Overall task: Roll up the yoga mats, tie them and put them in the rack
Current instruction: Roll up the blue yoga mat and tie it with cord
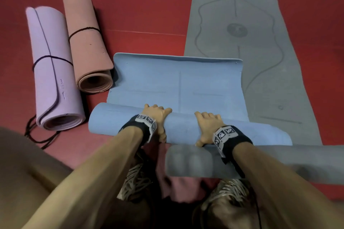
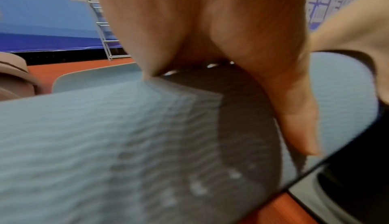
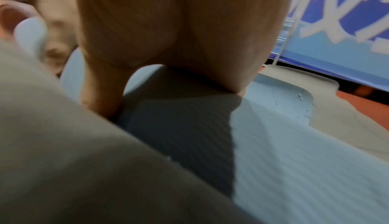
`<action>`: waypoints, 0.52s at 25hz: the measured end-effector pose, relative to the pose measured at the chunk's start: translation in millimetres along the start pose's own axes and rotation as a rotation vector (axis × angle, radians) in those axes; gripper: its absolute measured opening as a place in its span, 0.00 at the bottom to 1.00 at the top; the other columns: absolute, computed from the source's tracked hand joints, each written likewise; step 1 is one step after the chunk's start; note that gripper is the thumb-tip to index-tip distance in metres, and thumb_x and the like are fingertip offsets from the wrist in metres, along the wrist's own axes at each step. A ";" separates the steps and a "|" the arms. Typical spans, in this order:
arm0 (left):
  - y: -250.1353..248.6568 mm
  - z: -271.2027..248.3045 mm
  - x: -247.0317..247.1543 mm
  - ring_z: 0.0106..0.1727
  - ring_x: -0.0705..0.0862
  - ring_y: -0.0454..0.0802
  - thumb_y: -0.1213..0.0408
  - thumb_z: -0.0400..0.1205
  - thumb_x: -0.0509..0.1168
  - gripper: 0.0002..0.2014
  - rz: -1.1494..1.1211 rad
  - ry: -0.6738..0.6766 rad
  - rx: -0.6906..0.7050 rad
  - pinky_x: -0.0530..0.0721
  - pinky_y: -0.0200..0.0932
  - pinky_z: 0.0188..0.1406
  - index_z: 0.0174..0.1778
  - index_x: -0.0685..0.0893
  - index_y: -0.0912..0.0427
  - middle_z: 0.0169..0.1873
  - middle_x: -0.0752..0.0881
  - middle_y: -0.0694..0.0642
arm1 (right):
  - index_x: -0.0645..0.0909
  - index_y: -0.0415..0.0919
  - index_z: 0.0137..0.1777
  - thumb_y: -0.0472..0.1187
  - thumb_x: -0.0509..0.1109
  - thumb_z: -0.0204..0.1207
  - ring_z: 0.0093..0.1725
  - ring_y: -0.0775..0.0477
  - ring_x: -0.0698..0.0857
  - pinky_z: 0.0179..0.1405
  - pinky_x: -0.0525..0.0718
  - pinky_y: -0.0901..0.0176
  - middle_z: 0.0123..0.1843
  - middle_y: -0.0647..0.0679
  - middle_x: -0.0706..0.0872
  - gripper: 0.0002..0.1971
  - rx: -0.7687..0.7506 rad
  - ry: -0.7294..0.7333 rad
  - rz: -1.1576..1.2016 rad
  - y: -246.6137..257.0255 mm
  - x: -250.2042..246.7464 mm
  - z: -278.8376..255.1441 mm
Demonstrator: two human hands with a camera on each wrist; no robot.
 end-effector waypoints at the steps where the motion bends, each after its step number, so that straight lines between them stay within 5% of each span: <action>1: -0.9 3.1 -2.7 0.56 0.82 0.52 0.44 0.52 0.83 0.40 -0.021 0.041 -0.010 0.73 0.54 0.57 0.57 0.74 0.44 0.49 0.84 0.48 | 0.60 0.41 0.79 0.61 0.84 0.56 0.71 0.39 0.73 0.71 0.68 0.44 0.71 0.44 0.73 0.55 -0.012 -0.050 -0.030 0.7 3.2 -4.9; 4: -2.1 8.0 -5.4 0.45 0.86 0.49 0.43 0.50 0.85 0.36 -0.076 0.142 -0.027 0.76 0.45 0.45 0.50 0.76 0.44 0.38 0.85 0.44 | 0.58 0.40 0.79 0.62 0.83 0.56 0.71 0.39 0.71 0.74 0.65 0.44 0.70 0.44 0.72 0.57 -0.028 -0.116 -0.070 3.9 9.3 -10.0; 6: -1.3 7.6 -2.5 0.46 0.86 0.49 0.43 0.49 0.85 0.38 -0.110 0.145 -0.022 0.78 0.43 0.45 0.52 0.77 0.44 0.42 0.86 0.45 | 0.62 0.40 0.76 0.60 0.84 0.55 0.69 0.40 0.73 0.71 0.67 0.46 0.68 0.44 0.74 0.53 -0.019 -0.099 -0.058 4.3 6.8 -6.9; 10: 1.1 -2.9 8.3 0.62 0.77 0.53 0.38 0.53 0.82 0.46 -0.095 -0.005 -0.011 0.69 0.52 0.64 0.66 0.72 0.44 0.58 0.80 0.49 | 0.70 0.40 0.63 0.57 0.85 0.54 0.62 0.41 0.77 0.62 0.71 0.48 0.61 0.45 0.78 0.42 -0.013 -0.013 -0.087 3.8 -6.2 0.5; 13: 1.0 -18.0 18.9 0.72 0.70 0.56 0.34 0.57 0.78 0.58 -0.001 -0.172 0.031 0.61 0.57 0.75 0.80 0.59 0.49 0.71 0.72 0.53 | 0.72 0.41 0.61 0.55 0.86 0.53 0.60 0.40 0.80 0.57 0.70 0.49 0.59 0.45 0.81 0.40 0.001 0.076 -0.043 -0.3 -16.2 13.0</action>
Point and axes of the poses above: each hand's wrist, its own z-axis towards the middle knuckle, its own x-axis out of the palm, y = z × x, the point moved 5 cm from there along z, towards the middle knuckle
